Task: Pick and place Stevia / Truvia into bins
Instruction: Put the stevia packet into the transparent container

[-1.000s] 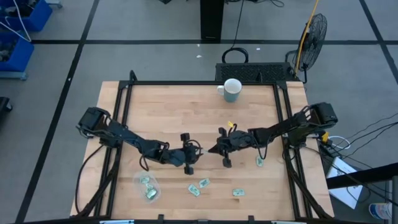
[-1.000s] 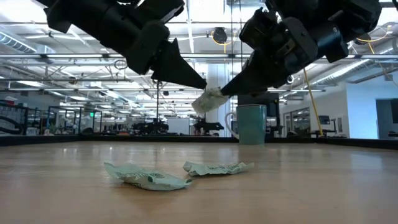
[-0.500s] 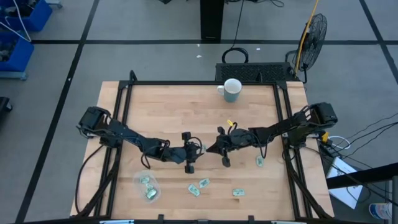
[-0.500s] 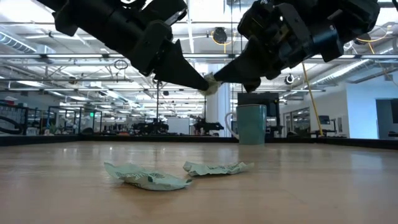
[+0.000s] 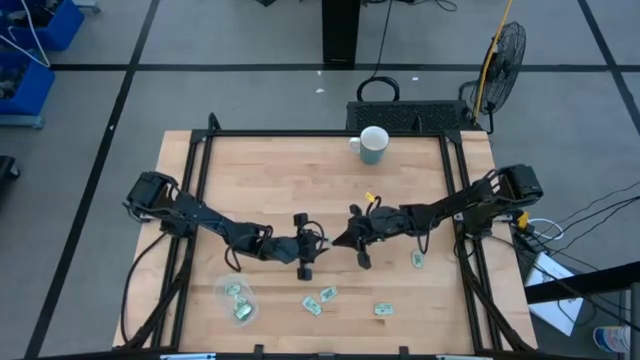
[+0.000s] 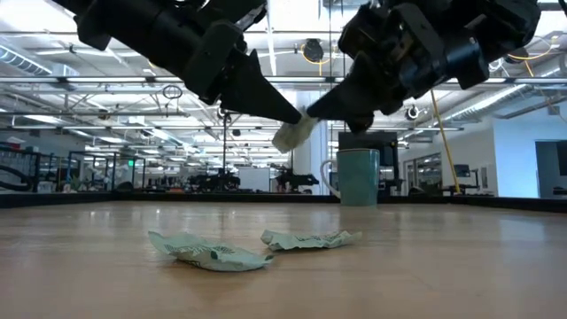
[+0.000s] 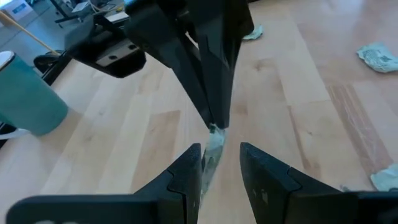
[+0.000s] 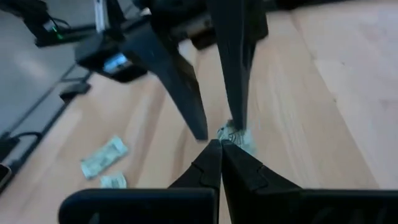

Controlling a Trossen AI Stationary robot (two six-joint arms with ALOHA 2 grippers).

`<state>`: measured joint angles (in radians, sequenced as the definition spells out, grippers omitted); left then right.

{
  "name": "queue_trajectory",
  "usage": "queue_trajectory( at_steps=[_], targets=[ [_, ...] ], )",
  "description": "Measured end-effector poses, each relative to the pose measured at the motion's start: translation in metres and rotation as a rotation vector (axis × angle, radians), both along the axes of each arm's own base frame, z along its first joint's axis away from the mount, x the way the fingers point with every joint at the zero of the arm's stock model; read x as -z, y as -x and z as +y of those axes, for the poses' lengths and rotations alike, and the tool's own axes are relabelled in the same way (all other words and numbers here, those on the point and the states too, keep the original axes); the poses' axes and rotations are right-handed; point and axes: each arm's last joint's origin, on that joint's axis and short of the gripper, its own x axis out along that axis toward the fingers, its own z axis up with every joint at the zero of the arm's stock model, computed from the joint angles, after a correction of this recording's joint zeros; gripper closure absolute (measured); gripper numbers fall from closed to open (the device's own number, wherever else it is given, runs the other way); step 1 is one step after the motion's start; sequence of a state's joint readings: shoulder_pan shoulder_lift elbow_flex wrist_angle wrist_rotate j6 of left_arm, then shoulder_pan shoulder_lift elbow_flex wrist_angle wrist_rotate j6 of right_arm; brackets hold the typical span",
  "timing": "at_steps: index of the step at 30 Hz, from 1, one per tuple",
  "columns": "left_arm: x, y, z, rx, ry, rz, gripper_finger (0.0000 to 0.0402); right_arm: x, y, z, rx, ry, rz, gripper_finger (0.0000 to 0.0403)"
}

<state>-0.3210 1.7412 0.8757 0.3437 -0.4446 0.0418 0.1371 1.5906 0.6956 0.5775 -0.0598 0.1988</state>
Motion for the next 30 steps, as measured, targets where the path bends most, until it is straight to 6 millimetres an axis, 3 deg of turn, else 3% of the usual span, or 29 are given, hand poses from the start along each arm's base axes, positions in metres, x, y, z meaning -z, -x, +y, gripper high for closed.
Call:
queue_trajectory(
  at_steps=[11,17,19,30],
  targets=[
    [-0.0006,-0.0007,0.0015,-0.012,0.017,-0.008,0.0292,-0.0036,-0.0017,-0.002,-0.014,-0.013,-0.039,0.0403],
    [-0.0006,-0.0007,0.0016,-0.014,0.021,-0.009,0.0385,-0.0037,-0.0022,-0.0052,0.003,-0.011,-0.04,0.0401],
    [-0.0006,-0.0008,0.0019,-0.017,0.024,-0.01,0.0391,-0.0037,-0.0023,-0.0059,0.021,-0.008,-0.04,0.0395],
    [-0.0001,0.0002,0.0019,-0.062,0.103,-0.013,0.0397,-0.0005,-0.0014,-0.0087,0.088,0.091,-0.018,0.0295]
  ],
)
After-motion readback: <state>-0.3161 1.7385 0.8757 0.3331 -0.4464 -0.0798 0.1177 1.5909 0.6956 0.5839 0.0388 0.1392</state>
